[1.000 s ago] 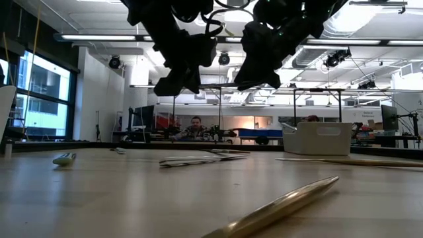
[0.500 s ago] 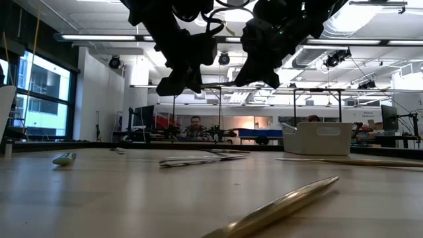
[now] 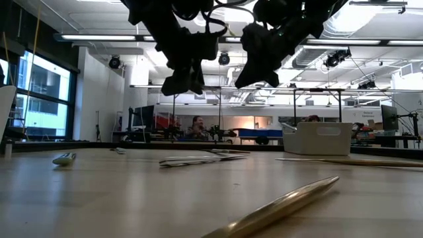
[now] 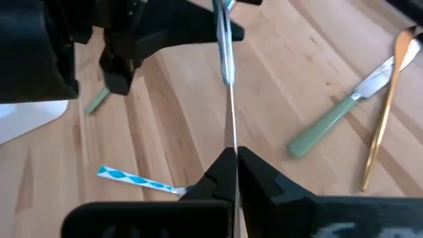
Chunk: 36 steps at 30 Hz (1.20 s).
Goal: Sort silverware by color (type)
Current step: Put the blue patterned table knife into the gray bin
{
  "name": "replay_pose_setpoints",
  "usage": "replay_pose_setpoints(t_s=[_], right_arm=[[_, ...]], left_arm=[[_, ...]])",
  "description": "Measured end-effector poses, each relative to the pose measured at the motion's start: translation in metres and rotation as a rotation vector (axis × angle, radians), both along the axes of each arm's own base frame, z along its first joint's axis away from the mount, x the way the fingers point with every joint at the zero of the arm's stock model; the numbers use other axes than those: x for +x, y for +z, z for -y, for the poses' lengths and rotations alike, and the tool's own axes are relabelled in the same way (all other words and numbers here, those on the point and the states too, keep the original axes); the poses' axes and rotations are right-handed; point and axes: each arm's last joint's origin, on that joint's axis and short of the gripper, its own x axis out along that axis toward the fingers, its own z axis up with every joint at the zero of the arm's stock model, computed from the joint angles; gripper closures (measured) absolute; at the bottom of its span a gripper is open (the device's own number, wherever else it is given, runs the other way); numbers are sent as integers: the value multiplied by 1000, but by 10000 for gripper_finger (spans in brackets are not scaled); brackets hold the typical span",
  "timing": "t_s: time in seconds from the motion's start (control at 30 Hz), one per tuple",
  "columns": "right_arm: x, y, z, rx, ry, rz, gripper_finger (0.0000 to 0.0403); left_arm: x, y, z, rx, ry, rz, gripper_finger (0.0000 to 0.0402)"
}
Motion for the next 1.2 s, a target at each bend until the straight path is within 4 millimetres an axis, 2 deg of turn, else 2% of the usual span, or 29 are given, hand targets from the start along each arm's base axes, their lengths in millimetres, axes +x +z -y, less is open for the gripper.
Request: replay_pose_setpoints(t_s=[0.17,0.33,0.43,0.67,0.77,0.87,1.0,1.1,1.2], right_arm=[[0,0,1,-38,-24,-11,402],[0,-1,-1,-58,-22,-18,402],[1,-1,-5,-84,-8,-23,402],[4,-1,-17,-120,26,-30,403],[8,-4,-22,-131,-10,-40,400],[17,-15,-28,-127,-24,-45,387],[35,-41,-31,-102,-23,-65,352],[47,-58,-26,-90,-41,-97,321],[64,-61,-15,-89,-83,-121,297]], left_arm=[[-7,-5,-6,-66,23,67,274],[-26,-9,-13,-104,24,143,279],[-38,-12,-15,-157,3,188,303],[-65,-28,-12,-332,-12,274,390],[-77,-35,-8,-457,-46,407,396],[-93,-47,-4,-564,-67,521,397],[-113,-58,-1,-638,-26,612,401],[-124,-68,0,-667,25,609,401],[-130,-76,0,-695,65,610,401]])
